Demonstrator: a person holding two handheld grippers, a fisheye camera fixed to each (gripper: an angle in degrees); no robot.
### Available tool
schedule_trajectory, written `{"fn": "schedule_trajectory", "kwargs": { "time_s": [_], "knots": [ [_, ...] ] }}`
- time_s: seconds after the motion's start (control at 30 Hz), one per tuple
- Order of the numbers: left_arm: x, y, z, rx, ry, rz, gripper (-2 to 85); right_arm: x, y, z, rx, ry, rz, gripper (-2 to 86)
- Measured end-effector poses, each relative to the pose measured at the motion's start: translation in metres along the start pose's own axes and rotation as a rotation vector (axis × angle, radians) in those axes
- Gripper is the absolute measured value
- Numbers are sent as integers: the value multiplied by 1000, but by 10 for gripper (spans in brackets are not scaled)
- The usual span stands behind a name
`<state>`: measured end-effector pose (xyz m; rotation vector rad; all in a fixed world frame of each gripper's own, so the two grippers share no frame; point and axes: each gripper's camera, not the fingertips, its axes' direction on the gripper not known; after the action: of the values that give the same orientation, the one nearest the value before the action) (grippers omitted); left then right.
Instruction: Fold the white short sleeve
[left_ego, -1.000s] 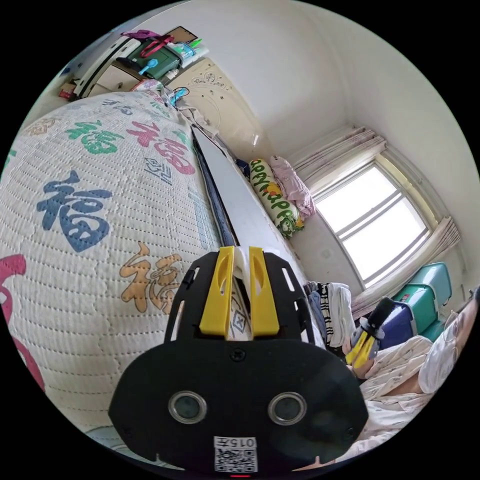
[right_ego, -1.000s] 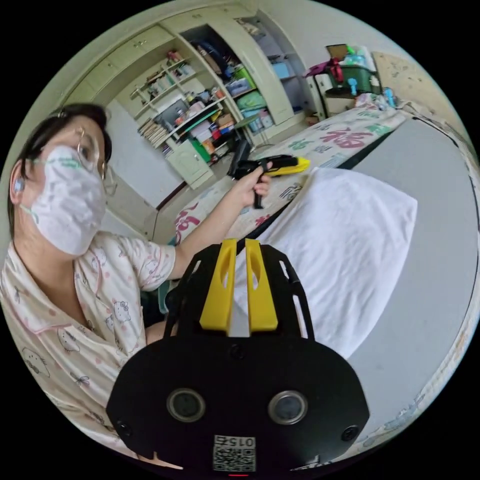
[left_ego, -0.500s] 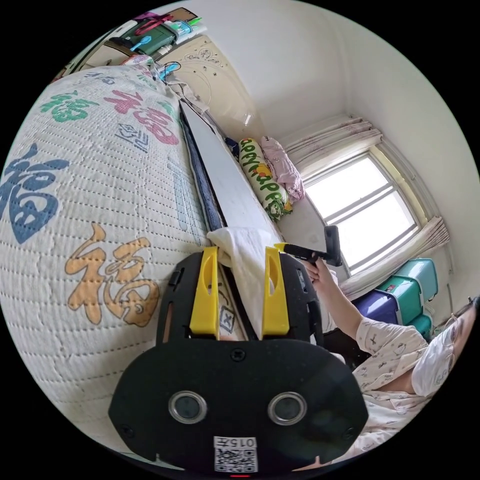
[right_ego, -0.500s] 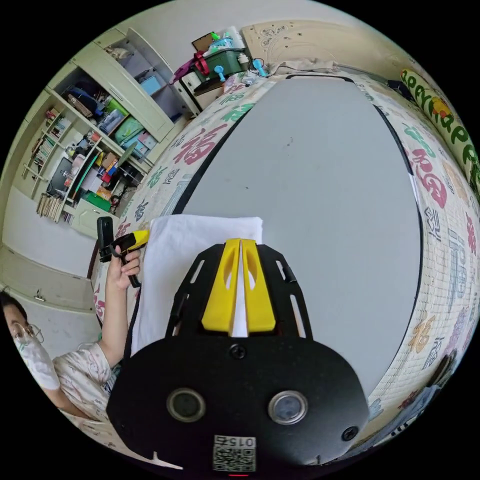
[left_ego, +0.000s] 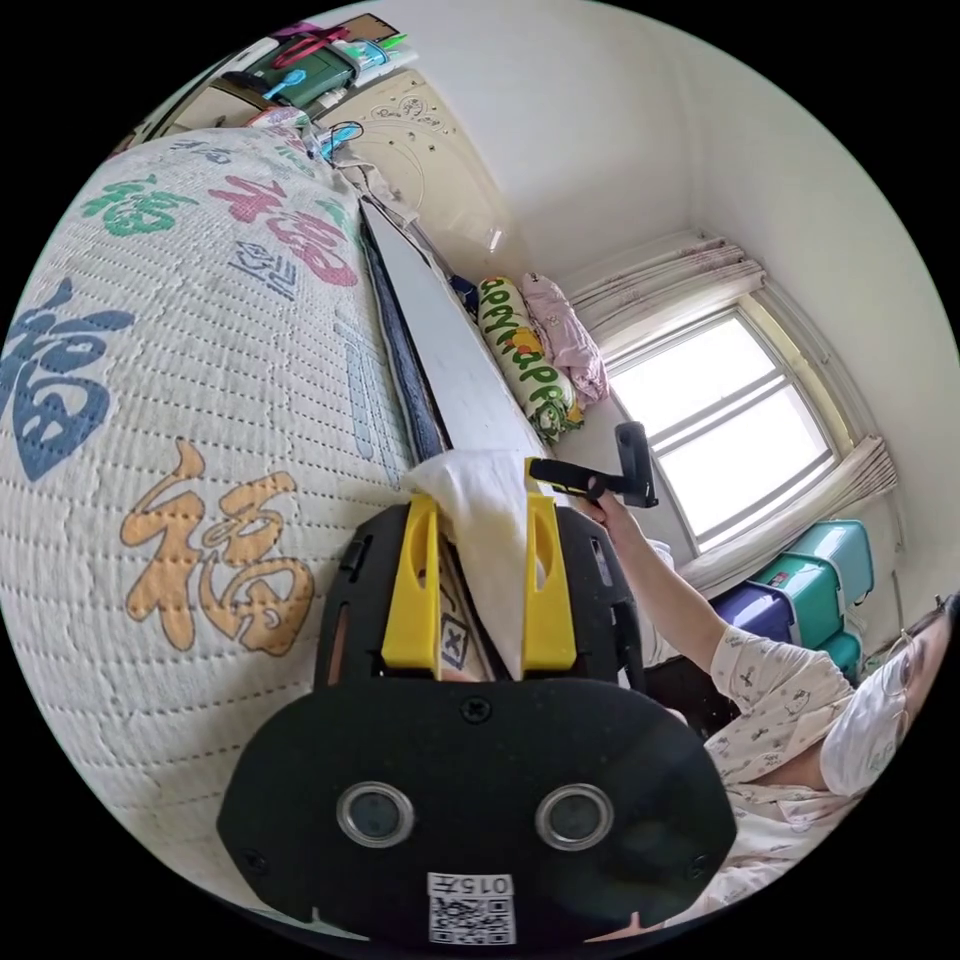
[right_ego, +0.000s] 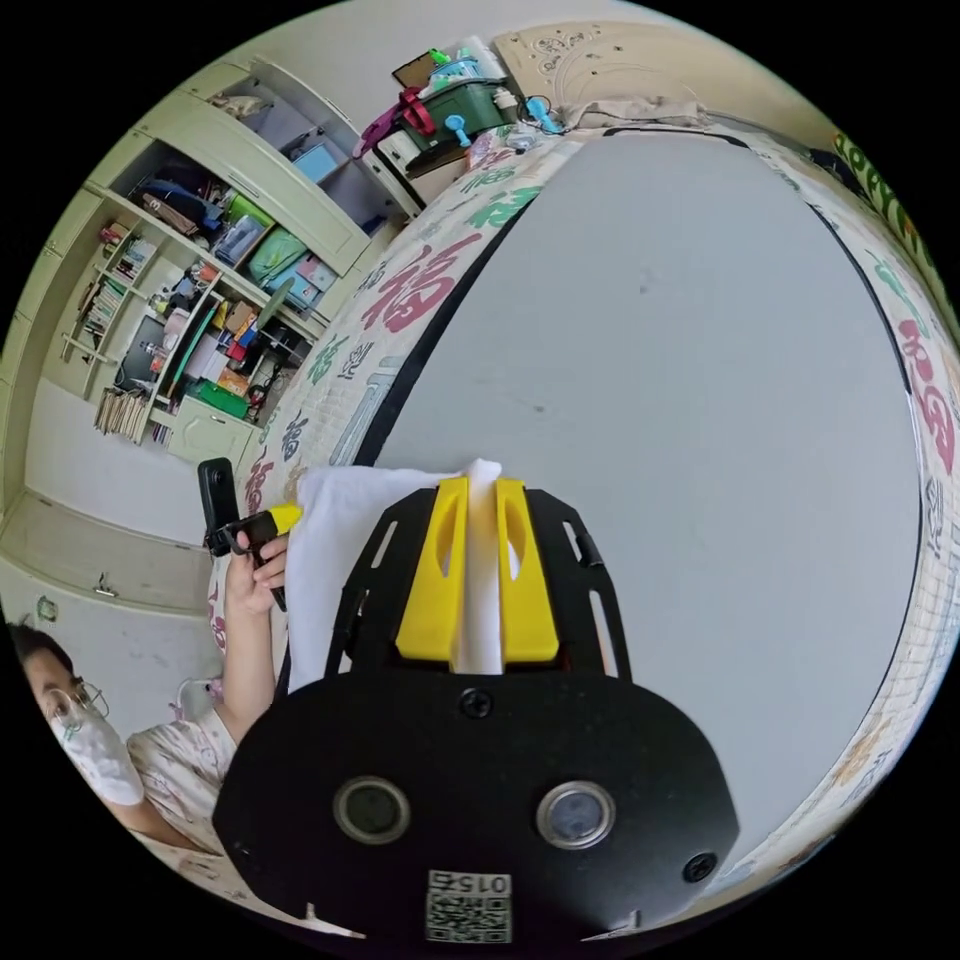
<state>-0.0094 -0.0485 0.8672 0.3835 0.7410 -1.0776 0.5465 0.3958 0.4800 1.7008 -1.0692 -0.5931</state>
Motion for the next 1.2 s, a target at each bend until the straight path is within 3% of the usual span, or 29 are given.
{"fn": "schedule_trajectory", "kwargs": {
  "time_s": [0.2, 0.33, 0.43, 0.6, 0.8, 1.07, 1.2],
  "knots": [
    [5, -27, -47, 24, 20, -21, 66, 28, 29, 35, 11, -53, 29, 50],
    [38, -46, -84, 39, -26, 35, 52, 46, 97, 19, 141, -165, -23, 45],
    [111, -59, -128, 99, 3, 162, 48, 51, 164, -16, 230, -236, -93, 42],
    [351, -24, -202, 118, -64, 587, 47, 47, 296, -93, 359, -241, -231, 41],
    [576, 33, -283, 158, -22, 836, 46, 46, 488, -163, 593, -253, -341, 40],
    [734, 127, -373, 154, 122, 910, 46, 24, 731, -184, 778, -74, -524, 38],
    [780, 187, -441, 168, 139, 923, 47, 6, 792, -166, 803, 1, -590, 36]
  ]
}}
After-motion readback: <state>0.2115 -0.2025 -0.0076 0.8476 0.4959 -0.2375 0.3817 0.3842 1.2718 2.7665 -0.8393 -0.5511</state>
